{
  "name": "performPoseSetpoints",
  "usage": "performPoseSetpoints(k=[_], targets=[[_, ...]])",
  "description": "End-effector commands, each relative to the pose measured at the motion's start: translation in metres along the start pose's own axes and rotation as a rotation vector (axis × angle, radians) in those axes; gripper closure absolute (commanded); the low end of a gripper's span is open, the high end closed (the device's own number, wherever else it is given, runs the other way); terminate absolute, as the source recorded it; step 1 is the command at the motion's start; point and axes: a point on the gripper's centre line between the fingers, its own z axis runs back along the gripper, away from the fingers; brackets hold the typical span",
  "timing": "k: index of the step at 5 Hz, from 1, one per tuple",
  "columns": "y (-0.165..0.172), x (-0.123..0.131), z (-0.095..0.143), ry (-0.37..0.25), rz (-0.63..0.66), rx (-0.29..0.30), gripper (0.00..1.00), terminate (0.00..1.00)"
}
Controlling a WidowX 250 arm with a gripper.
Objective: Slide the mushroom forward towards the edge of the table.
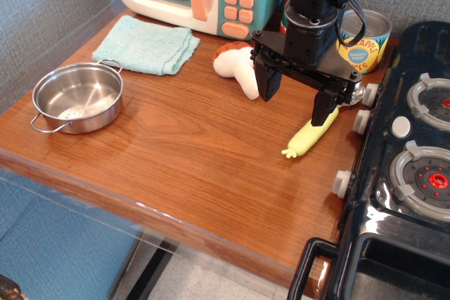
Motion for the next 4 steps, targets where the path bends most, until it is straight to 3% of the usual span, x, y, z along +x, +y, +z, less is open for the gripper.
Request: performPoseSetpoints(k=[1,3,4], targets=[[0.000,0.000,0.000,0.000,0.000,0.000,0.00,0.00],[0.042,0.024,0.015,-0.052,0.129,-0.014,0.00,0.00],[0.075,0.035,0.021,-0.088,0.216,0.017,0.00,0.00]])
